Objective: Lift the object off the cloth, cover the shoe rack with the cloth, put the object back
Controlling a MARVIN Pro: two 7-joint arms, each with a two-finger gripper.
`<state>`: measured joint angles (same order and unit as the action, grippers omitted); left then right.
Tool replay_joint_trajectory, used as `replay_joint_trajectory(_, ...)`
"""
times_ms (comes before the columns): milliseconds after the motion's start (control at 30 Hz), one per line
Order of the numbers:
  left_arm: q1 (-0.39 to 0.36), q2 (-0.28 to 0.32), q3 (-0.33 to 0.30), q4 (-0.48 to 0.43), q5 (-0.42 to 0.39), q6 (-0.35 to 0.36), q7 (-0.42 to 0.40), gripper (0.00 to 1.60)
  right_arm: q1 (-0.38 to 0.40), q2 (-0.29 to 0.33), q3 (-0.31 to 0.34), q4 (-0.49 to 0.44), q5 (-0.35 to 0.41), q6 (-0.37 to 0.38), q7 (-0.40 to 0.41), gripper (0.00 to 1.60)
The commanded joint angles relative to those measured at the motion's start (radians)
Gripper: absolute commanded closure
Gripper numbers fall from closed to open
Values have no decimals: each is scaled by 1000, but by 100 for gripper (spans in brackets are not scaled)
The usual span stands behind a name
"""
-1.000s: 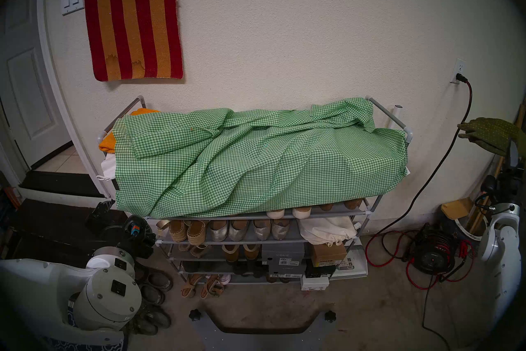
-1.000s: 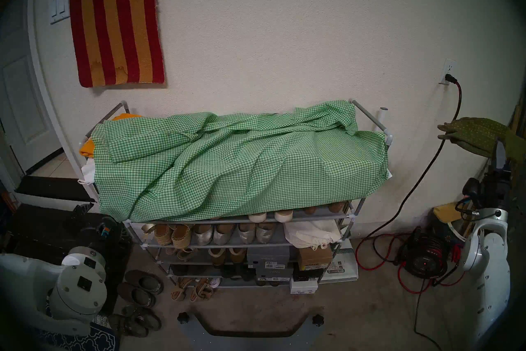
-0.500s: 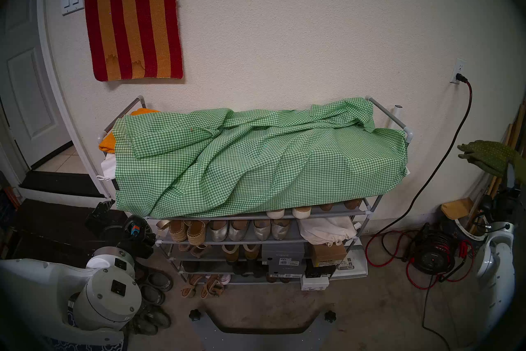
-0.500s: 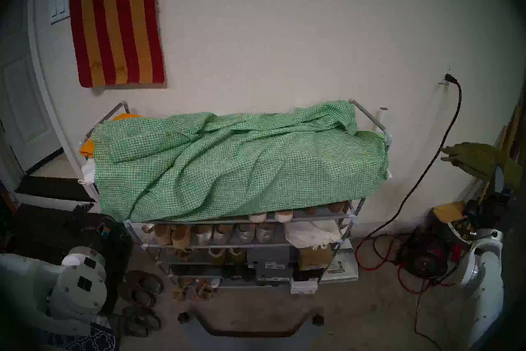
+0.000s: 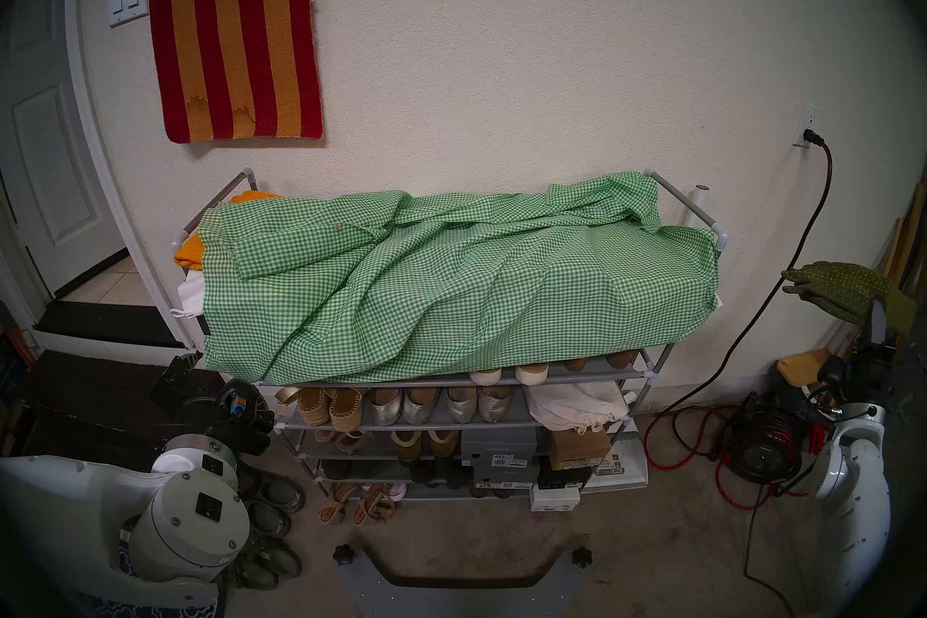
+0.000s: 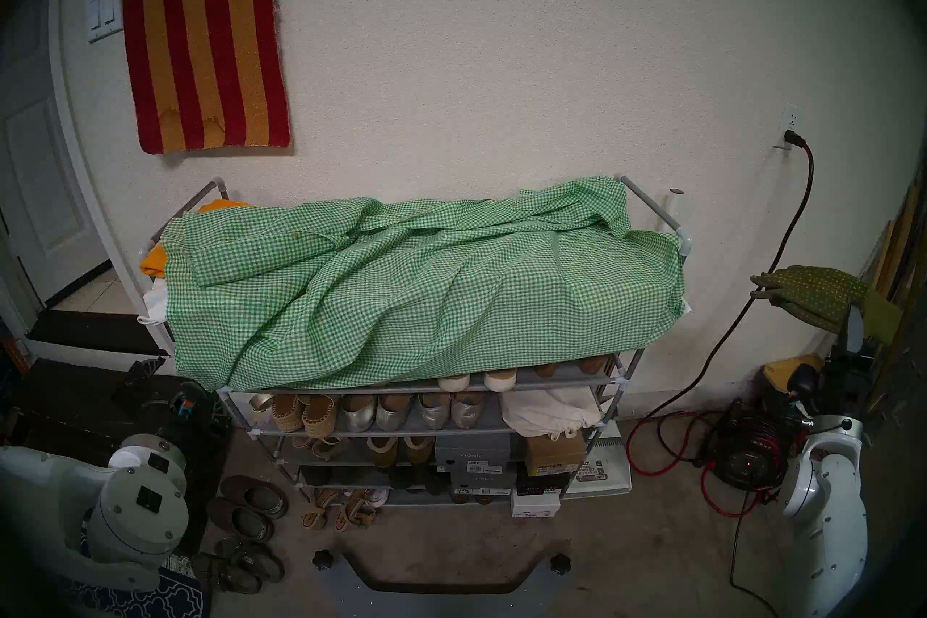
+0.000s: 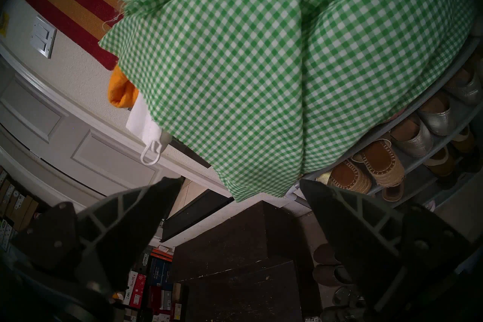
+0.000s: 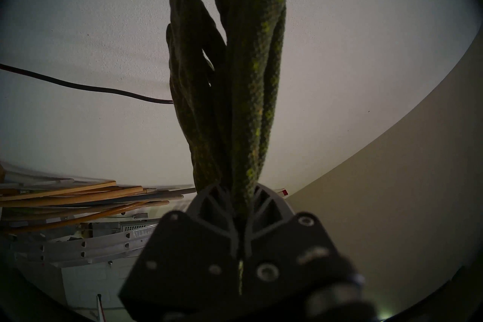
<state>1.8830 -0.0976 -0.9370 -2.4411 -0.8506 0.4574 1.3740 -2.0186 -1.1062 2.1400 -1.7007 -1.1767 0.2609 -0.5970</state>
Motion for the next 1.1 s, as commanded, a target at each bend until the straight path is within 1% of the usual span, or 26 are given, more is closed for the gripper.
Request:
replay_joint_trajectory(0,-1,-2,-2,1,0,2,1,0,13,-5,34,-16,15,17,3,160)
replay_joint_trajectory(100,-1,-2,-2,1,0,2,1,0,15,-18,66,-9,38,20,3,160)
replay_joint_trajectory(200,-1,-2,-2,1,0,2,1,0,12,-18,78,-5,44,15,0,160)
replay_joint_trajectory(633,-1,-2,-2,1,0,2,1,0,12,-19,80,-5,47,13,1,160)
replay_joint_trajectory(667,1,-2,-12,-2,5,6,25,0,12,-19,80,-5,47,13,1,160)
replay_joint_trajectory(700,-4,-2,-33,-2,8,21,89,0,12,-19,80,-5,47,13,1,160)
replay_joint_trajectory(733,-4,-2,-33,-2,8,21,89,0,12,-19,80,-5,47,13,1,160)
replay_joint_trajectory(800,-17,-2,-70,-2,25,21,100,0,13,-20,80,-5,47,14,1,160)
replay_joint_trajectory(967,-47,-2,-135,-2,65,42,95,0,14,-21,80,-5,48,14,1,160)
replay_joint_trajectory(1067,-47,-2,-162,-2,111,70,80,0,14,-21,80,-5,48,13,1,160)
